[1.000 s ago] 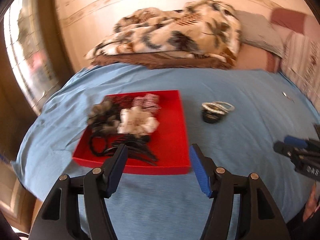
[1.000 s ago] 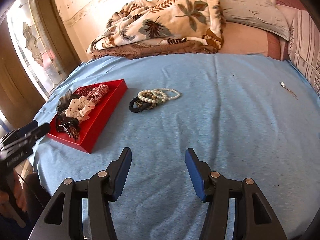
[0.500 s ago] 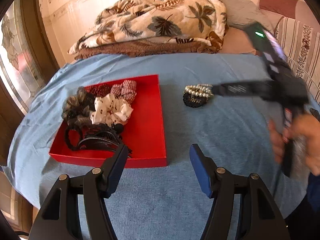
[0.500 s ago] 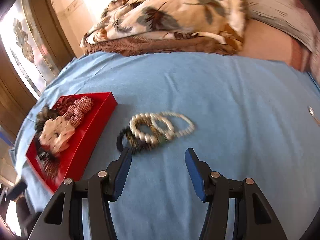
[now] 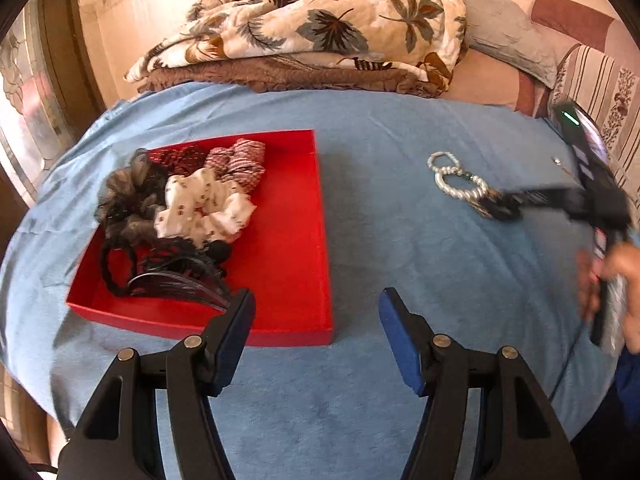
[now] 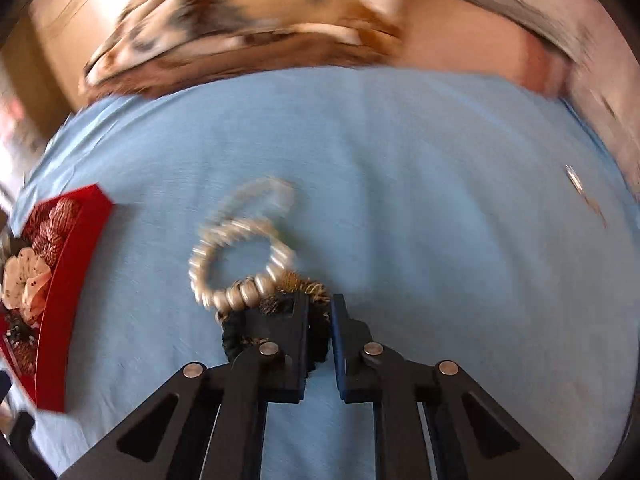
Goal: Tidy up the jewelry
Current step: 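Grasp black beaded bracelet with right tool and lift it off the sheet, then grasp pearl bracelet with left tool while right tool holds black beaded bracelet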
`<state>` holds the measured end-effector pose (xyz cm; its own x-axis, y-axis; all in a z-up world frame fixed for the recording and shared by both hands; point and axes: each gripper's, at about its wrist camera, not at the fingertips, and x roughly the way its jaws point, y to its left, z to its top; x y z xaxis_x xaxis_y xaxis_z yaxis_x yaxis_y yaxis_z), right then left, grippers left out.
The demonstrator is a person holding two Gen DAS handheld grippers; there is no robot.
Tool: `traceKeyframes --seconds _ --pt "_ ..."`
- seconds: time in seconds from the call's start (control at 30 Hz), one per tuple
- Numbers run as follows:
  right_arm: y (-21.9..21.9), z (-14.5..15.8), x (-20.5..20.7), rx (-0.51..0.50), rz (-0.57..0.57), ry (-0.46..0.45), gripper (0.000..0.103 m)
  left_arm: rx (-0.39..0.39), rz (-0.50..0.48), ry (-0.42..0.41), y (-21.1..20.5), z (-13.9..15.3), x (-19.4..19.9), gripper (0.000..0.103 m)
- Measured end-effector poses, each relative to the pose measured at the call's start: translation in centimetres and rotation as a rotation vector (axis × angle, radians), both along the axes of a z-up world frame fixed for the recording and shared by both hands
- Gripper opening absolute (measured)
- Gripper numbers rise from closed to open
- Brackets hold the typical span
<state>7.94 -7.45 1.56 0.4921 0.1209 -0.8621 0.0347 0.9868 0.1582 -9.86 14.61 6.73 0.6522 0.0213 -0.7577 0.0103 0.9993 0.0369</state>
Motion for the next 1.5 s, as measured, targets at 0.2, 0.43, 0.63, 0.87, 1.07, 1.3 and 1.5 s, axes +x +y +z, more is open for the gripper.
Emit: traceKeyframes --seconds 0.2,0.43,0.63,0.87,1.07,1.3,1.5 --pt "-9.4 0.0 -6.4 0.013 -0.186 0.0 0.012 -0.044 -0.081 0.014 -3.3 0.7 2.0 0.063" --pt "-11.3 -0.1 -8.5 0.146 -0.147 -0.076 0.039 -0.103 -0.141 0.072 -8.4 -0.3 7.8 0.063" --pt "-9.1 -0.4 -7.9 0.074 -0.076 -0.108 0.043 -0.191 -0.125 0.172 -11.2 -3.5 14.4 0.063" --pt "-8.3 -0.7 -7.5 0.003 -0.044 -0.117 0.043 -0.166 -0.109 0.176 -13.2 -5.2 17.7 0.056" --pt "-7.3 -0.8 -7.3 -0.046 -0.022 -0.125 0.011 -0.042 -0.094 0.122 -14.6 -5.4 17.3 0.01" --pt "-7.9 0.2 -8.3 0.076 -0.048 -0.164 0.009 -0.117 -0.133 0.116 -13.1 -3.0 14.4 0.01" --pt "-7.4 1.8 -9.4 0.119 -0.057 -0.209 0.009 -0.164 -0.158 0.074 -11.1 0.0 10.3 0.01"
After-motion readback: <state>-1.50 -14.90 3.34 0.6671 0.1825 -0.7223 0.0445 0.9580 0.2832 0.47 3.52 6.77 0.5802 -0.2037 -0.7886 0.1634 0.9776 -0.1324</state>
